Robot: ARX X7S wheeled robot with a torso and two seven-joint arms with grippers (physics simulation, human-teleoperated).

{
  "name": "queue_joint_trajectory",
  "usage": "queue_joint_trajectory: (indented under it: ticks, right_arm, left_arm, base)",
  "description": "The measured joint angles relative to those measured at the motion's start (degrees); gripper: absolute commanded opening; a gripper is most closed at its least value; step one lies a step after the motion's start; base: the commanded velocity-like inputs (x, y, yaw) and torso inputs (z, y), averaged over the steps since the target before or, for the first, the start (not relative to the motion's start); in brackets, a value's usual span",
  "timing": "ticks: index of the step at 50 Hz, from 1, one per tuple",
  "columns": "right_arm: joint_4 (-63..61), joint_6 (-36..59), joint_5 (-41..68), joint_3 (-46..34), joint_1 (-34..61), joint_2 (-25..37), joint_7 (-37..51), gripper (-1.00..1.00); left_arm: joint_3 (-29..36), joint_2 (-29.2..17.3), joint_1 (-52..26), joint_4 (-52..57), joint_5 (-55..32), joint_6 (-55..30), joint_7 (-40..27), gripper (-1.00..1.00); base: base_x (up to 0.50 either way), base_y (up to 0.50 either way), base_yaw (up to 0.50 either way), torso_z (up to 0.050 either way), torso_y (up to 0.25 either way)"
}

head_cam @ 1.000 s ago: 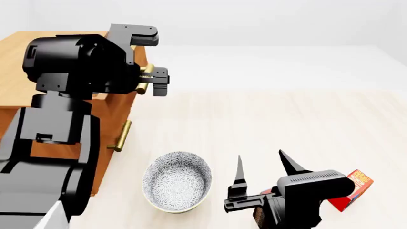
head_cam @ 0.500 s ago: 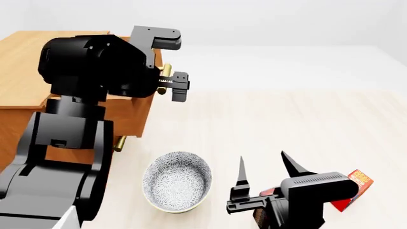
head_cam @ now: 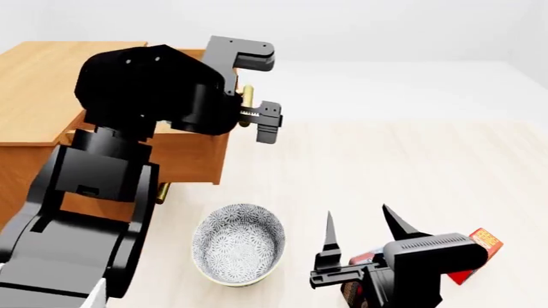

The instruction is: Put the butter at the back in the top drawer of the cabinet and close it.

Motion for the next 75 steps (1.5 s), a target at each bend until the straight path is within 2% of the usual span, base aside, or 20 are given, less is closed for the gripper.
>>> queue_joint_trajectory:
  ticks: [16, 47, 75]
  right_arm:
    - [0.4, -1.2, 0.3, 0.4, -0.7, 0.5, -0.1, 1.00]
    - [0.7, -2.4, 0.5, 0.3, -1.5, 1.1, 0.1, 1.00]
    - [1.2, -3.4, 0.6, 0.2, -1.9, 1.8, 0.2, 1.00]
  left_arm:
    - [3.5, -0.6, -0.3, -1.0, -8.4, 2.9, -5.5, 1.00]
    - [5.8, -1.1, 0.7, 1.3, -22.0, 5.0, -16.2, 1.00]
    - [15.6, -4.1, 0.4, 4.2, -30.2, 9.0, -18.4, 1.00]
  base:
    - [0.00, 0.00, 0.00, 0.000, 0.003]
    - [0.00, 0.00, 0.00, 0.000, 0.005]
    - [0.00, 0.00, 0.00, 0.001, 0.003]
